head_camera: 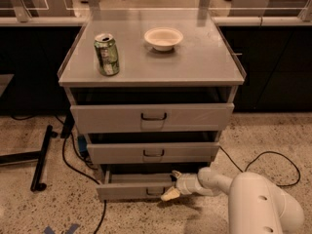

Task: Open bottom drawer

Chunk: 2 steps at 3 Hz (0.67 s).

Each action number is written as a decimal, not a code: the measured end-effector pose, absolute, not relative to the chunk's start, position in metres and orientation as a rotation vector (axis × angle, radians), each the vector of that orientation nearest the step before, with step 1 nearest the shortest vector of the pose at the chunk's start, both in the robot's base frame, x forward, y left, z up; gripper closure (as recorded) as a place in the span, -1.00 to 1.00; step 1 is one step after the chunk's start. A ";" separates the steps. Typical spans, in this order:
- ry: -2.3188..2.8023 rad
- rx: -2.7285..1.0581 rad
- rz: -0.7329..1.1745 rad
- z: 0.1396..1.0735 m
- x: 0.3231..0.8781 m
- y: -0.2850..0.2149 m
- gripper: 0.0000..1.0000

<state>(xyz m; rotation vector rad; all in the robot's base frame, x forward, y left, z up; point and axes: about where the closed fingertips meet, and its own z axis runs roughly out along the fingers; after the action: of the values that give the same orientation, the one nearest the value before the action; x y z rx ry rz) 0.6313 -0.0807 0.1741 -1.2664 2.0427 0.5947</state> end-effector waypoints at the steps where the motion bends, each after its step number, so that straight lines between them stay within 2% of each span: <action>1: 2.100 -1.316 0.608 0.151 0.622 -0.086 -1.00; 2: 2.114 -1.330 0.611 0.150 0.618 -0.087 -1.00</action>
Offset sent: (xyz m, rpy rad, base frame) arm -0.0431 -0.0275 -0.0713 -0.1643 0.2025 0.0912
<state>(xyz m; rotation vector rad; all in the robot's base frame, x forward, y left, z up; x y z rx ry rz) 0.6180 -0.0870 0.1499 -1.3303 2.1143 0.6113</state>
